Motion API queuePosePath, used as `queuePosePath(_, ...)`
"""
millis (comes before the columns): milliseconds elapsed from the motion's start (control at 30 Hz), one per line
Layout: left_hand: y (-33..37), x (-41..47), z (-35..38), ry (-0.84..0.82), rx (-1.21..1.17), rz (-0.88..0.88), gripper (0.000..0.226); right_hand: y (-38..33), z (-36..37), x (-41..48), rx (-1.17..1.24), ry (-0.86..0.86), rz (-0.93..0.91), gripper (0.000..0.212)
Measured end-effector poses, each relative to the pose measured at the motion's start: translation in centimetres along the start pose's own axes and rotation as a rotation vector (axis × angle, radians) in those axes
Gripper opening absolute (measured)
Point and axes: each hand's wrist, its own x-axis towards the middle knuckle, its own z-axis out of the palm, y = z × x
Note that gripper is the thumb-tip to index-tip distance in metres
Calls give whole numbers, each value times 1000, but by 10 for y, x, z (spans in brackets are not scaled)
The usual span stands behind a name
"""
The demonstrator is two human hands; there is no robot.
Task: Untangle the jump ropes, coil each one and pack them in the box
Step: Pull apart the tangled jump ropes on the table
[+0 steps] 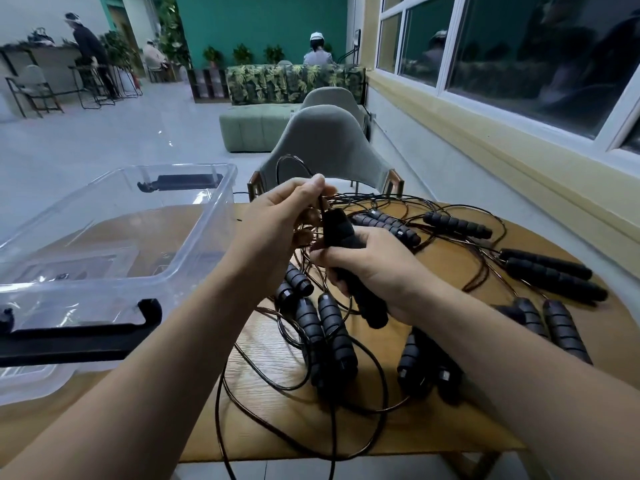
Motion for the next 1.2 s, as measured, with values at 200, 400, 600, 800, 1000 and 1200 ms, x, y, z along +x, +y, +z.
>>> queuePosePath(200,-4,5,-4,36,27,35,23,-13,-4,4,-9,55,-44,12)
queuePosePath(400,-17,4,3,-114,266,-49,22,-44,-33,3,80,-8,-61,12)
queuePosePath(600,-28,-5,14,-249,561,103,18,-59,-50,0,120,-37,-87,12)
queuePosePath(800,-29,-1,13,-149,489,229,15,-61,-58,2,183,-45,-111,10)
queuePosePath(1000,-11,-3,12,-69,223,278,17,-41,-61,9,16,67,-32,15)
queuePosePath(1200,-4,-4,8,-34,92,231,18,-30,-56,11,-246,44,26,23)
